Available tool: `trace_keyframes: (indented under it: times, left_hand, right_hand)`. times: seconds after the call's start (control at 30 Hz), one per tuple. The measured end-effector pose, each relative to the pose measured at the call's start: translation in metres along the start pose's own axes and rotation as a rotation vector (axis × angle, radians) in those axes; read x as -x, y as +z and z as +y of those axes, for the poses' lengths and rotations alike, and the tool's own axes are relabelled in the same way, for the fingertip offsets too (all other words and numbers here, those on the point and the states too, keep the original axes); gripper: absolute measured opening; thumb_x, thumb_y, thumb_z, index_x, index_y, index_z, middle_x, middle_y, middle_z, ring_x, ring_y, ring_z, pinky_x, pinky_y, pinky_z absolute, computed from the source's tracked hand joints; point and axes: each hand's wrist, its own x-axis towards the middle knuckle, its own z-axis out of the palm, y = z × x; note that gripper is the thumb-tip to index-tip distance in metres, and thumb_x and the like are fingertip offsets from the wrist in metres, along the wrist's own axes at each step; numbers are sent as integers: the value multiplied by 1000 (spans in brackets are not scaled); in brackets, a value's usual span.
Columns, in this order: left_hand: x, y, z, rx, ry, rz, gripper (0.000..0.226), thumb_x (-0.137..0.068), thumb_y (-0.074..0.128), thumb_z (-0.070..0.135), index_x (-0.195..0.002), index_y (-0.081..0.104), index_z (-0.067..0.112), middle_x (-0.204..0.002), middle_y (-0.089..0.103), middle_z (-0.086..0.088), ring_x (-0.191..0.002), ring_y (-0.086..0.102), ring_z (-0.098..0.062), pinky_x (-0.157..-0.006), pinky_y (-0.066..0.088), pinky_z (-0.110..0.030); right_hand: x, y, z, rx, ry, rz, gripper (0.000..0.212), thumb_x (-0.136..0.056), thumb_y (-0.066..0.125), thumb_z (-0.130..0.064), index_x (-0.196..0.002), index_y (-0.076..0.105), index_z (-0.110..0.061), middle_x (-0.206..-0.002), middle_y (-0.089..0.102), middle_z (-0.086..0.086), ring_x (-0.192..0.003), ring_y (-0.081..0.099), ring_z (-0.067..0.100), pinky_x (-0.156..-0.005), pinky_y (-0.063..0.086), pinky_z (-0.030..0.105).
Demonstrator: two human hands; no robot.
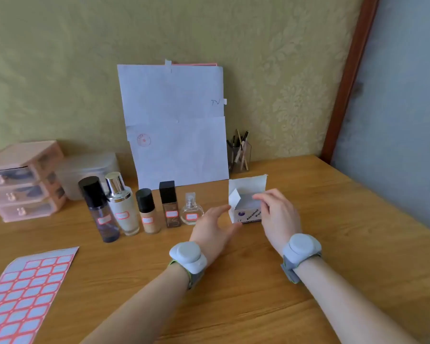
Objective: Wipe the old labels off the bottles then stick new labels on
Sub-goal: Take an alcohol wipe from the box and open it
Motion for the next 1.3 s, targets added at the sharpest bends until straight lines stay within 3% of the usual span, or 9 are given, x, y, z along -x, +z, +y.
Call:
trace_keyframes:
  times: [0.13,0.3,0.5,0.63,0.8,0.87,0.97,1.13,1.3]
  left_hand:
    - [-18,16,0,55,-2,-18,65,-90,72,37,-148,45,25,-146,51,1,-115,64,-29,-95,56,-48]
    - [-30,26,-4,57,10,26,74,-89,72,36,-152,34,28,-149,44,2,-121,59,-26,-89,57,-51]
    - [-50,28,-7,-33,-24,-36,87,-89,70,35,-158,18,25,-158,39,0,-135,49,-26,-101,51,-46]
    - [-48,31,-10,-23,-17,-39,74,-92,66,30,-154,24,30,-143,54,2,-111,65,-31,-85,58,-52]
    - [-50,31,-18,21,-4,-52,60,-92,66,22,-145,39,31,-129,55,1,-97,68,-30,-79,59,-53]
    - [-49,30,-22,56,-7,-42,58,-92,66,19,-144,41,31,-123,55,1,-88,70,-27,-70,61,-48]
    - [-48,29,-27,101,-9,-17,56,-93,66,16,-142,43,31,-115,55,3,-69,70,-17,-49,58,-27]
    - [-48,29,-30,119,-12,-6,52,-93,67,15,-137,46,30,-111,57,2,-57,66,-11,-47,54,-20]
    - [-48,29,-32,112,-8,2,47,-92,67,16,-134,48,30,-109,61,-2,-42,58,-3,-45,51,-16]
  right_hand:
    - [-7,6,10,-13,-1,15,24,-98,54,-7,-108,74,-16,-105,65,-3,-82,62,20,-61,49,35]
    - [-8,11,17,10,-8,-5,22,-98,55,-13,-104,75,-20,-98,64,-8,-75,59,15,-56,40,28]
    - [-7,13,19,22,-5,-20,22,-98,56,-13,-103,75,-22,-97,63,-10,-73,58,14,-57,36,26]
    - [-6,15,18,23,-2,-16,21,-97,57,-12,-102,75,-22,-95,63,-11,-73,59,15,-58,38,27]
    - [-5,11,15,1,-30,-23,23,-97,56,-10,-103,75,-20,-96,64,-9,-70,54,11,-61,41,28]
    - [-6,7,14,2,-48,-49,23,-97,56,-10,-103,75,-20,-95,63,-11,-68,50,6,-60,38,24]
    - [-13,1,10,43,-59,-140,22,-97,56,-15,-100,75,-25,-90,57,-19,-69,52,7,-61,40,28]
    - [-27,-8,5,141,-90,-300,22,-97,54,-21,-104,74,-27,-92,65,-15,-82,59,9,-67,42,25]
    - [-29,-16,0,239,-93,-378,23,-97,51,-24,-100,72,-31,-97,57,-14,-82,61,13,-71,52,36]
